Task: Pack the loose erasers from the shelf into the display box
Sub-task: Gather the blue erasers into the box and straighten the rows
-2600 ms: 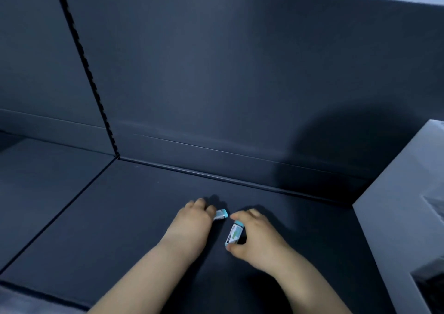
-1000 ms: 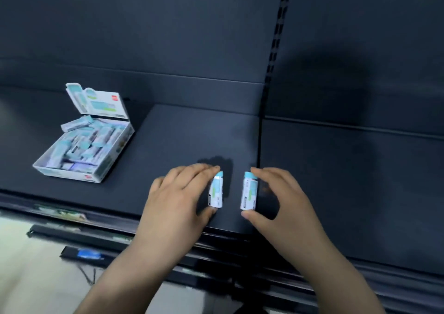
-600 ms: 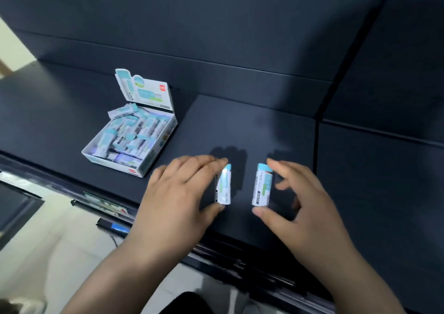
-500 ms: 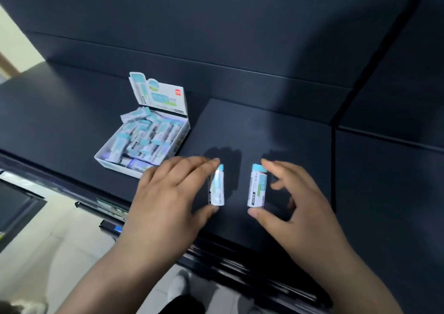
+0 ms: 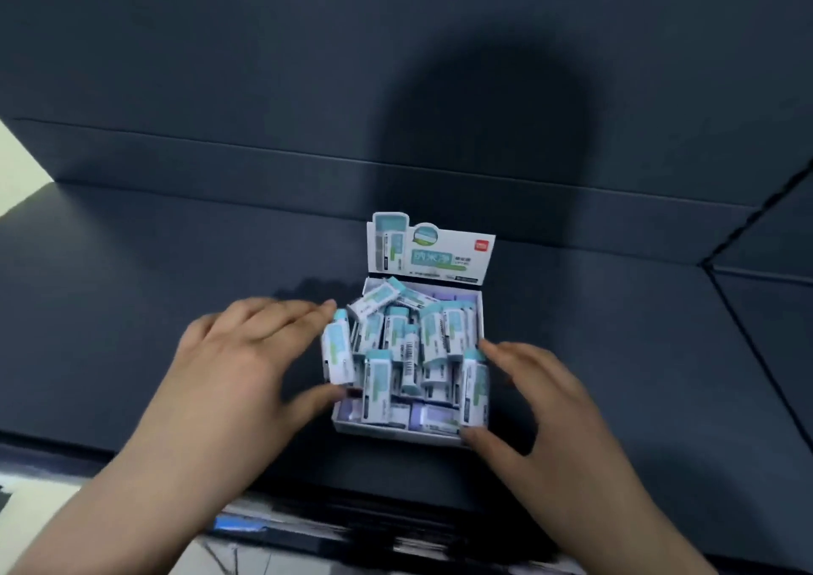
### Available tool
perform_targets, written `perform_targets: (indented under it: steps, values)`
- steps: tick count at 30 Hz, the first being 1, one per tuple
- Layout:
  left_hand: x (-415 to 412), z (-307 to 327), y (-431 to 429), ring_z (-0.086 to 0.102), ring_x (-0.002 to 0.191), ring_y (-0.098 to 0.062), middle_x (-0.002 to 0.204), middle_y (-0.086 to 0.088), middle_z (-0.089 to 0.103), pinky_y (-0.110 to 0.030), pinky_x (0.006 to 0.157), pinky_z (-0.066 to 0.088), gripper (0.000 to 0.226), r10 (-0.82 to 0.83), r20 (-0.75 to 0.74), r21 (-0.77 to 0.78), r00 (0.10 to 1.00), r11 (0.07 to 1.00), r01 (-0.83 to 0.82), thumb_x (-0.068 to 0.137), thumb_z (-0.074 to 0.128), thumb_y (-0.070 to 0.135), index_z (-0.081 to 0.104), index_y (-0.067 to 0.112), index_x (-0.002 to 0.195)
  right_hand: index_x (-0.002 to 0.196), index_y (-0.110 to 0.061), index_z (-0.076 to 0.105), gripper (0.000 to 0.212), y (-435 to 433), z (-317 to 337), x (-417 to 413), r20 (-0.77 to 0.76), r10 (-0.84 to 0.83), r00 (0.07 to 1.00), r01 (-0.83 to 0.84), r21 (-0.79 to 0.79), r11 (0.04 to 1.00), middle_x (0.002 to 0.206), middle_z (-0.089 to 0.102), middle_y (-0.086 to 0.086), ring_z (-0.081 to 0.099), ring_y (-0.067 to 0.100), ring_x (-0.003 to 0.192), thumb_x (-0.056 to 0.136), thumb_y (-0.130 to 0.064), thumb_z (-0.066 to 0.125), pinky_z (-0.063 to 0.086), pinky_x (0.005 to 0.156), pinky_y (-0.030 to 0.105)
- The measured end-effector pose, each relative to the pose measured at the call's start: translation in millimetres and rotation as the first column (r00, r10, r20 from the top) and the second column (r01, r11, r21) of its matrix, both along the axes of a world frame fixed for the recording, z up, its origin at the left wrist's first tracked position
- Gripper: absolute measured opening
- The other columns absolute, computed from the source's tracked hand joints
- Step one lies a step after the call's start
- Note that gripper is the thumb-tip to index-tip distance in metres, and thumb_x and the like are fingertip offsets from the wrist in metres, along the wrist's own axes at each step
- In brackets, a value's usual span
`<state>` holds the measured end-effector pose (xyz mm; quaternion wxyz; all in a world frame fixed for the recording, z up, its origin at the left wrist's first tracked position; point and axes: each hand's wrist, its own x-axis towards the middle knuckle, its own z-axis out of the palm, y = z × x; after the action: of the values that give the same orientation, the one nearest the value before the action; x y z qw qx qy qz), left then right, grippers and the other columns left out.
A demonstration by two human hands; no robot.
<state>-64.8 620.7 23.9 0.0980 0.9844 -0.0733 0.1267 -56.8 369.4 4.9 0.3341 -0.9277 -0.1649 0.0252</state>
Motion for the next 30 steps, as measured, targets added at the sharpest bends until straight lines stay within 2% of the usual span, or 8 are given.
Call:
perform_targets:
  steps: [2,5,7,14,17,22,25,30]
  values:
    - [6.0,-0.8,-0.8,0.045,0.103,-0.01,0.11,0.012,0.066,-0.037,0.083,0.041,0.066,-0.094,-0.021,-0.054,0.995,0.994,0.092,0.065,0.044,0.065,0.06,0.028,0.118,0.127,-0.055,0.028,0.067,5.8,-0.5,-5.5,0.004,-0.022,1.0,0.022,-0.058,0.998,0.114,0.02,-0.049,0.016,-0.027,0.11,0.075,-0.042,0.069,0.014,0.094,0.001]
    - [14.8,-3.8,-12.7,0.042,0.107,-0.003,0.114,0.02,0.063,-0.024,0.089,0.029,0.065,-0.213,-0.065,-0.088,0.975,0.974,0.207,0.067,0.042,0.067,0.059,0.032,0.118,0.127,-0.039,0.049,0.067,11.2,-4.7,-4.6,0.089,-0.111,0.99,0.12,-0.094,0.988,0.116,0.035,-0.039,0.027,-0.017,0.11,0.067,-0.041,0.077,0.031,0.1,0.021]
    - [16.6,-6.0,-20.7,0.042,0.108,-0.003,0.117,0.018,0.063,-0.024,0.088,0.028,0.066,-0.255,-0.077,-0.077,0.964,0.965,0.25,0.068,0.038,0.069,0.06,0.031,0.118,0.123,-0.035,0.055,0.064,14.0,-6.6,-3.5,0.154,-0.141,0.978,0.155,-0.085,0.984,0.117,0.045,-0.033,0.034,-0.014,0.109,0.064,-0.052,0.069,0.036,0.095,0.024]
    - [9.0,-12.0,2.4,0.048,0.103,-0.007,0.115,0.011,0.063,-0.036,0.082,0.048,0.049,-0.177,-0.018,-0.196,0.984,0.966,0.171,0.084,0.037,0.052,0.059,0.026,0.118,0.124,-0.049,0.042,0.057,8.4,-11.3,-21.5,0.113,-0.204,0.972,0.2,0.044,0.979,0.127,0.042,-0.04,0.033,-0.017,0.121,0.076,-0.078,0.032,0.017,0.099,-0.002]
    - [3.0,-20.7,8.2,0.049,0.097,-0.005,0.109,0.009,0.064,-0.03,0.084,0.046,0.047,-0.155,-0.085,-0.233,0.984,0.963,0.132,0.084,0.037,0.047,0.059,0.025,0.119,0.122,-0.048,0.048,0.059,10.5,-20.7,-25.1,0.076,-0.237,0.968,0.229,0.1,0.968,0.128,0.043,-0.035,0.033,-0.017,0.123,0.075,-0.079,0.03,0.016,0.098,-0.004]
    - [-4.7,-33.5,-3.1,0.053,0.103,-0.002,0.12,0.014,0.054,-0.012,0.09,0.036,0.058,-0.191,-0.147,-0.303,0.971,0.943,0.14,0.083,0.03,0.054,0.057,0.023,0.124,0.128,-0.035,0.049,0.067,19.5,-24.9,-18.9,0.018,-0.245,0.969,0.242,0.113,0.964,0.131,0.041,-0.026,0.027,-0.021,0.121,0.071,-0.067,0.036,0.012,0.094,-0.008]
    - [-6.9,-33.1,-8.7,0.044,0.105,0.0,0.119,0.009,0.054,-0.002,0.092,0.02,0.054,-0.186,-0.159,-0.346,0.97,0.93,0.122,0.084,0.038,0.047,0.059,0.017,0.123,0.128,-0.028,0.052,0.057,24.1,-25.5,-18.9,0.035,-0.246,0.969,0.241,0.108,0.964,0.129,0.046,-0.018,0.029,-0.016,0.118,0.076,-0.05,0.047,0.012,0.093,-0.009]
    - [-11.6,-36.2,-11.2,0.044,0.096,0.007,0.109,0.008,0.056,0.01,0.086,0.018,0.039,-0.198,-0.135,-0.418,0.971,0.9,0.126,0.08,0.054,0.028,0.063,0.013,0.115,0.121,-0.019,0.061,0.048,30.0,-30.8,-28.2,0.123,-0.282,0.952,0.271,0.097,0.958,0.121,0.055,-0.011,0.039,-0.012,0.11,0.075,-0.03,0.055,0.016,0.093,-0.009]
